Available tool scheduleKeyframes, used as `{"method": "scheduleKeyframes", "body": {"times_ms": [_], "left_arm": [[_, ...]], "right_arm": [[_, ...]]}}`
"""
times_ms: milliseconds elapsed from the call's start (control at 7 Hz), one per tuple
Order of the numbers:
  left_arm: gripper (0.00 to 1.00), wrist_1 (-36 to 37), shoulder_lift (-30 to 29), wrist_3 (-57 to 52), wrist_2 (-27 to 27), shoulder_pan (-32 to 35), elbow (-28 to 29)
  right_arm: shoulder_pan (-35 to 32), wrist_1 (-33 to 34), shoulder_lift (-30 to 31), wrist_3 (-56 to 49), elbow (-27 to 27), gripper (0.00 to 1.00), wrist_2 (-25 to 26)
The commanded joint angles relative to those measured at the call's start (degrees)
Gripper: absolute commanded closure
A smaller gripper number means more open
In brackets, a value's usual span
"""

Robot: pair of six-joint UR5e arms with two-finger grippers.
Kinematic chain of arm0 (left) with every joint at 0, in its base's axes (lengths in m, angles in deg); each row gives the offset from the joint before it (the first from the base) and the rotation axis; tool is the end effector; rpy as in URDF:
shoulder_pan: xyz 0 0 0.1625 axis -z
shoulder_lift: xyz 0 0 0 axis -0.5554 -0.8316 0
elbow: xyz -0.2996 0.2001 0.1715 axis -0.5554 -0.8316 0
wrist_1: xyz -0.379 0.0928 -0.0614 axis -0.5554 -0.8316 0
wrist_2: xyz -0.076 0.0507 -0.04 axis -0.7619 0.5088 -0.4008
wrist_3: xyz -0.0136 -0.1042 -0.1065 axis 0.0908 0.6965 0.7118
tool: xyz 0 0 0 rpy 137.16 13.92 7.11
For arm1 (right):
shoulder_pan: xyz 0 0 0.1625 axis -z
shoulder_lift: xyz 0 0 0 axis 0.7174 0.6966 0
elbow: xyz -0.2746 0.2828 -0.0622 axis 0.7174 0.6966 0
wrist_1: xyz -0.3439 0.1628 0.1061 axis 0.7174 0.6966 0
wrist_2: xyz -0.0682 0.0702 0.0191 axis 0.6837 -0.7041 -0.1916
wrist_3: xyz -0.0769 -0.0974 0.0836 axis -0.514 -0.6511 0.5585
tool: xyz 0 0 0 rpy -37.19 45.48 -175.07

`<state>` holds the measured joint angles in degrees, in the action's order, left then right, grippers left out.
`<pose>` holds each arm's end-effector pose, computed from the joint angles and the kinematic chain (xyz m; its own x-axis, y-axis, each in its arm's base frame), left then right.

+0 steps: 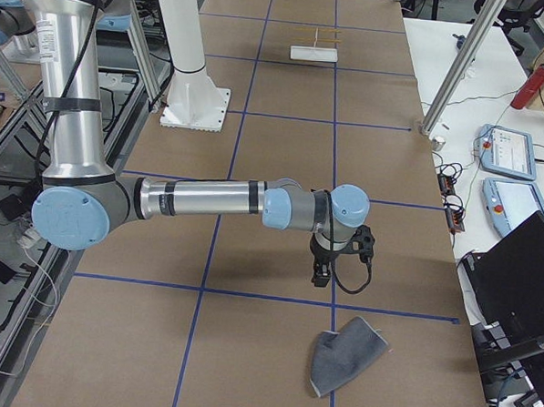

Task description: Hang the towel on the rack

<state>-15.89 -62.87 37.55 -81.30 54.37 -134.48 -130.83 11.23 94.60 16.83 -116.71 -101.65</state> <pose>-0.0171 -0.4744 0.6031 0.7366 0.0960 -0.6695 -0.0022 0.9902 0.1395 -0.0187 -0.5002 0.6281 0.6871 -0.0677 0.7234 0.0938 0.9956 0.0040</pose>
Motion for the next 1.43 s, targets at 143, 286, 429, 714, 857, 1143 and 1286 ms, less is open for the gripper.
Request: {"method": "scheduleKeyframes", "body": {"times_ms": [143, 286, 429, 714, 857, 1143, 1286], "left_arm": [[0.02, 0.11, 0.09, 0.19, 0.18, -0.04, 0.19], [0.02, -0.07, -0.09, 0.1, 0.26, -0.22, 0.8], [0.02, -0.07, 0.35, 0.27, -0.08, -0.22, 0.72], [0.02, -0.68, 0.36, 0.1, 0.08, -0.31, 0.72], [0.02, -0.86, 0.35, 0.1, 0.09, -0.31, 0.37], [0.02, -0.77, 0.26, 0.19, 0.18, -0.39, 1.34], [0.02, -0.94, 0.7, -0.07, -0.17, -0.31, 1.25]], "right_arm": [[-0.09, -0.08, 0.24, -0.07, 0.1, 0.0, 0.98], [-0.09, 0.01, 0.24, 0.71, 0.02, 0.0, 1.07], [-0.09, -0.08, -0.37, 3.15, 0.02, 0.0, 0.9], [-0.35, -0.08, -2.21, 3.01, 0.54, 0.0, 1.24], [-0.35, -0.69, -1.18, 2.92, 2.11, 0.0, 1.25], [-0.35, -5.94, -0.2, 3.18, 3.0, 0.0, 0.72], [-0.35, -7.88, -0.37, 1.53, 5.27, 0.0, 1.42]]}}
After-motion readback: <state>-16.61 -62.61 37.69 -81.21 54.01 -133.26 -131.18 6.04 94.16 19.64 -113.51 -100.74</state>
